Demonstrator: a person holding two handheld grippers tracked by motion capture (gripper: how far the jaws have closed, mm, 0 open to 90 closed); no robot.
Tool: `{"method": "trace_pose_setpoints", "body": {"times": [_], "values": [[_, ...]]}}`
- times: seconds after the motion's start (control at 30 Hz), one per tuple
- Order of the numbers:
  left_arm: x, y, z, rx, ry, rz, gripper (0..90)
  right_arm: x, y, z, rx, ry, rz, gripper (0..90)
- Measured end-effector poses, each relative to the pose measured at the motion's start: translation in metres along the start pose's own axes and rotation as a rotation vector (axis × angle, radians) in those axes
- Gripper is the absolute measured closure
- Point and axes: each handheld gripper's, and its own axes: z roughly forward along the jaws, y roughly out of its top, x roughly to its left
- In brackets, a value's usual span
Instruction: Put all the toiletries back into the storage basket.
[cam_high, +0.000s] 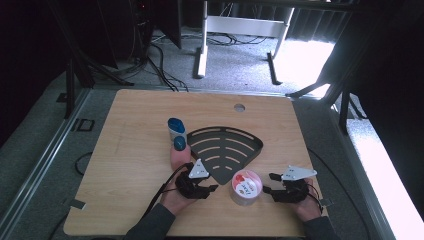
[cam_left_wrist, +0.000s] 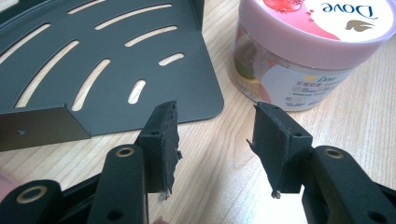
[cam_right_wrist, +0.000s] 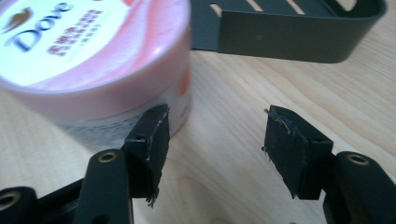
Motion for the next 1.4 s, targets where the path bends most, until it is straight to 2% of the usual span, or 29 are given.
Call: {"method": "trace_pose_setpoints", "body": {"times": [0.07, 0.23, 0.37, 0.53, 0.63, 0.8, 1.1, 1.4], "values": [[0.0, 0.0, 0.001, 0.0, 0.0, -0.005, 51.4, 0.002, 0.0, -0.001, 0.002, 0.008, -0.009, 40.6], [-0.001, 0.0, 0.002, -0.008, -0.014, -0.004, 51.3, 0.002, -0.003, -0.004, -0.005, 0.066, -0.017, 40.9], [-0.003, 0.0, 0.004, -0.011, -0.027, 0.004, 49.7, 0.003, -0.003, -0.006, -0.01, 0.076, -0.027, 41.6], [-0.007, 0.001, 0.007, -0.021, -0.063, 0.01, 48.4, 0.006, -0.003, -0.008, -0.008, 0.09, -0.045, 41.7], [-0.01, 0.003, 0.011, -0.02, -0.097, 0.027, 47.1, 0.008, -0.003, -0.008, -0.005, 0.108, -0.06, 41.2], [-0.015, 0.007, 0.016, -0.006, -0.113, 0.066, 43.1, 0.012, -0.002, -0.007, -0.001, 0.142, -0.084, 40.3], [-0.018, 0.01, 0.02, -0.016, -0.137, 0.084, 41.6, 0.018, 0.001, -0.005, 0.002, 0.183, -0.118, 38.8], [-0.023, 0.014, 0.027, -0.021, -0.152, 0.106, 41.5, 0.019, 0.003, -0.004, 0.0, 0.199, -0.122, 37.0]]}}
